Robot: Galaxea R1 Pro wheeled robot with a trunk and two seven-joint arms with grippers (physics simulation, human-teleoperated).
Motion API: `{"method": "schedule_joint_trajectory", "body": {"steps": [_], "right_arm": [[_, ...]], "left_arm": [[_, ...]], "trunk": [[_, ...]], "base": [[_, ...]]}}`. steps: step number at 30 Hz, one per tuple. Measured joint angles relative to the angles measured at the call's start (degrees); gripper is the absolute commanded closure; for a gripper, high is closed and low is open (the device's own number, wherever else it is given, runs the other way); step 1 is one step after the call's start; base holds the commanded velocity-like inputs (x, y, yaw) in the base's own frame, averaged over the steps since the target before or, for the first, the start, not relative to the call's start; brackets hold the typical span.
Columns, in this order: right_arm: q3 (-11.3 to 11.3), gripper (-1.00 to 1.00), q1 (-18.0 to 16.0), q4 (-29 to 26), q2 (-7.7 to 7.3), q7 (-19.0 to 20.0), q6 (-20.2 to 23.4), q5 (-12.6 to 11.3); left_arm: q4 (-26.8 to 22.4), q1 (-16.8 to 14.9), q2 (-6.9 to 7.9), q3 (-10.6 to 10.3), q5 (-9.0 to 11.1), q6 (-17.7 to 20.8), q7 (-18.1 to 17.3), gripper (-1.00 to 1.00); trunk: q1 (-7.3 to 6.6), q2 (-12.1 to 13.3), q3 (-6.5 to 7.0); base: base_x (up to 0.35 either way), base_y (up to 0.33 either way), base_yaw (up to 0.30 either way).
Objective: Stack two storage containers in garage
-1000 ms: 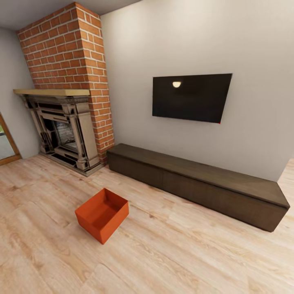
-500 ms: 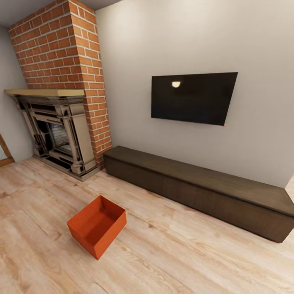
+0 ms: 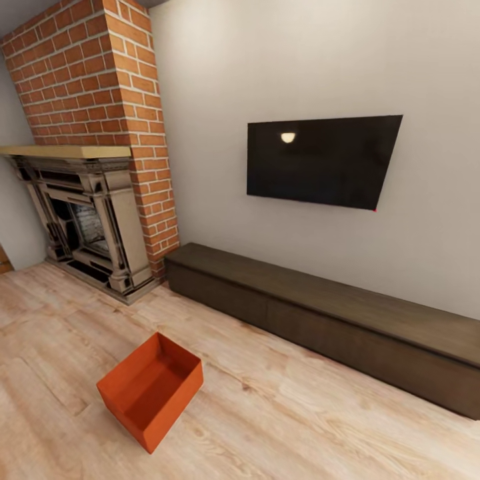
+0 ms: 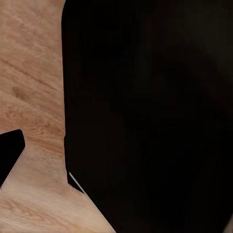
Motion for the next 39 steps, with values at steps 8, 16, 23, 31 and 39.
{"method": "schedule_joint_trajectory", "body": {"steps": [8, 16, 23, 31, 39], "right_arm": [[0.00, -1.00, 0.00, 0.00, 0.01, 0.05, 0.00, 0.00], [0.00, -1.00, 0.00, 0.00, 0.08, 0.00, 0.11, 0.00], [0.00, -1.00, 0.00, 0.00, 0.09, 0.01, 0.17, 0.00], [0.00, -1.00, 0.00, 0.00, 0.09, 0.00, 0.17, 0.00], [0.00, -1.00, 0.00, 0.00, 0.09, 0.00, 0.24, 0.00]], "left_arm": [[0.00, 0.00, 0.00, 0.00, 0.01, 0.00, 0.00, -1.00], [0.00, 0.00, 0.00, 0.00, 0.00, 0.00, -0.03, -1.00], [0.00, 0.00, 0.00, 0.00, 0.00, 0.00, 0.02, -1.00], [0.00, 0.00, 0.00, 0.00, 0.00, 0.00, 0.00, -1.00], [0.00, 0.00, 0.00, 0.00, 0.01, 0.00, 0.03, -1.00]], "trunk": [[0.00, 0.00, 0.00], [0.00, 0.00, 0.00], [0.00, 0.00, 0.00], [0.00, 0.00, 0.00], [0.00, 0.00, 0.00]], "base": [[0.322, 0.000, 0.000], [0.322, 0.000, 0.000], [0.322, 0.000, 0.000], [0.323, 0.000, 0.000], [0.322, 0.000, 0.000]]}}
